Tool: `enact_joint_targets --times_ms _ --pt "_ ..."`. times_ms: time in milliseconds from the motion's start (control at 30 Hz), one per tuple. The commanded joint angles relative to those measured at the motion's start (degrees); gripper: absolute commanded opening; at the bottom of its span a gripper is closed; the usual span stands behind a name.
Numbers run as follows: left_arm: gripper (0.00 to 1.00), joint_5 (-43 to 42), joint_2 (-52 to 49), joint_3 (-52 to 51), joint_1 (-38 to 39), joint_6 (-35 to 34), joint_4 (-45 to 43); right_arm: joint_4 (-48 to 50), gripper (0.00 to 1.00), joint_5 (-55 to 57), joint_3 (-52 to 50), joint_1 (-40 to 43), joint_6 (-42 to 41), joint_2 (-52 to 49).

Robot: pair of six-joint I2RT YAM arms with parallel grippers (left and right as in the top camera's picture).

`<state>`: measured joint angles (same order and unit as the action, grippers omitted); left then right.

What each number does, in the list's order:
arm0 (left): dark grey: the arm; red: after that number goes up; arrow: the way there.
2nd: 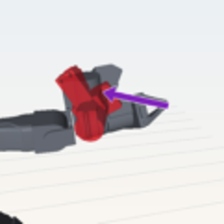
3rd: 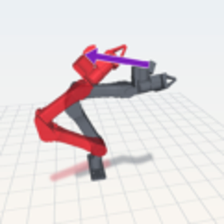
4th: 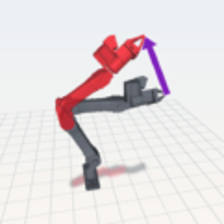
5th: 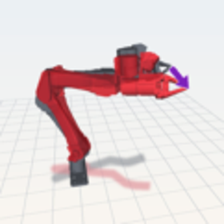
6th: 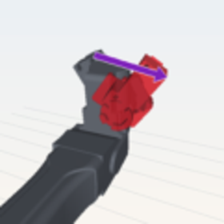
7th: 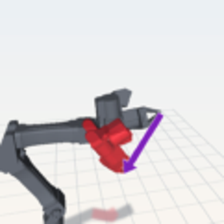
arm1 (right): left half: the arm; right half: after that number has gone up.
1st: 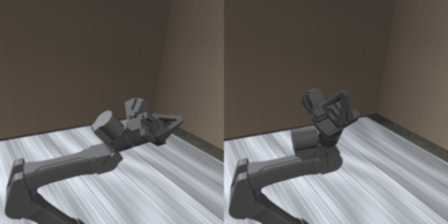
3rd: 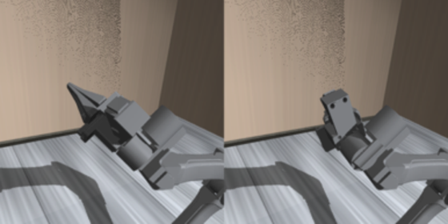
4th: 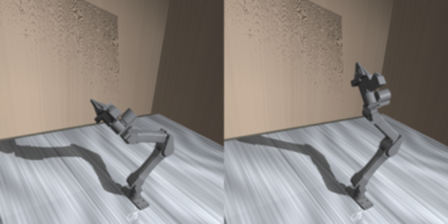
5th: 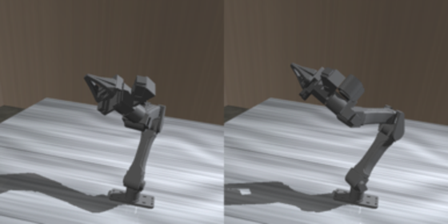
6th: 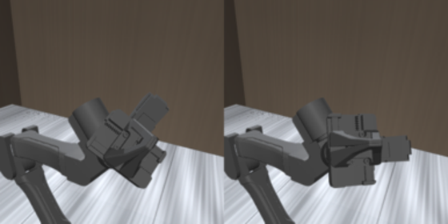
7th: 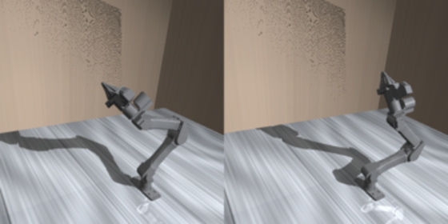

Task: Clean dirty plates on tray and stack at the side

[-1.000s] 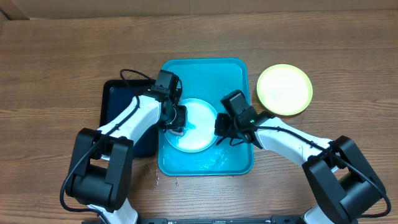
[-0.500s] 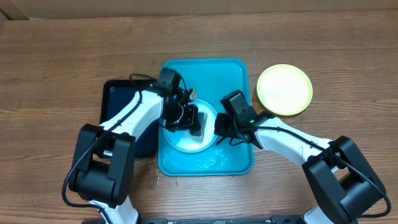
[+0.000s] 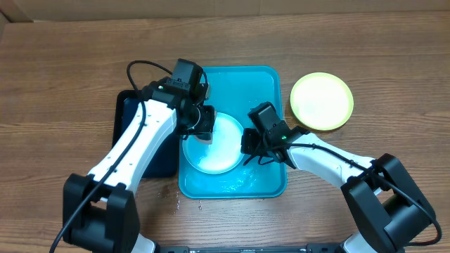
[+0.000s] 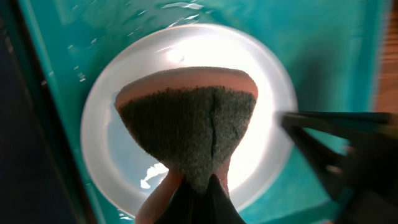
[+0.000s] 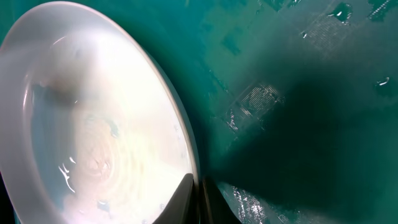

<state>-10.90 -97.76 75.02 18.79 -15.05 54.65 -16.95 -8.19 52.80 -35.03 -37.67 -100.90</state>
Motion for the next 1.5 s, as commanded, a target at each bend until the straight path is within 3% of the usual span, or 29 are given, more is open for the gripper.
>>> enact_joint_targets --times_ms 0,433,600,800,933,1167,1467 --pt "0.04 4.33 -3.19 -1.79 0.37 -0.44 -0.92 0.76 0.04 -0.74 -0.46 -0.39 0.39 -0.28" --pt "0.04 1.81 -17.77 -2.01 0.44 -0.33 -2.23 0.81 0.04 -0.90 -0.46 -0.39 0.57 -0.28" --pt "0.04 -7.80 -21.05 -2.01 0.44 1.44 -2.73 0.83 0.04 -0.90 -0.46 -0.39 0.57 -0.28" --pt "0.04 -26.67 -20.96 -2.01 0.42 6.25 -6.29 0.83 0.04 -0.90 -0.46 -0.39 0.57 -0.28" --pt "0.04 -32.20 -20.85 -0.39 -0.39 6.29 -6.36 0.81 0.04 -0.90 -0.46 -0.39 0.59 -0.28" --pt "0.04 -27.78 -13.90 4.48 -3.91 6.93 -0.57 0.20 0.04 -0.87 -0.46 -0.39 0.59 -0.28" --pt "0.04 0.04 -1.49 4.85 -1.60 1.66 6.69 0.63 0.04 -0.90 -0.46 -0.39 0.57 -0.28"
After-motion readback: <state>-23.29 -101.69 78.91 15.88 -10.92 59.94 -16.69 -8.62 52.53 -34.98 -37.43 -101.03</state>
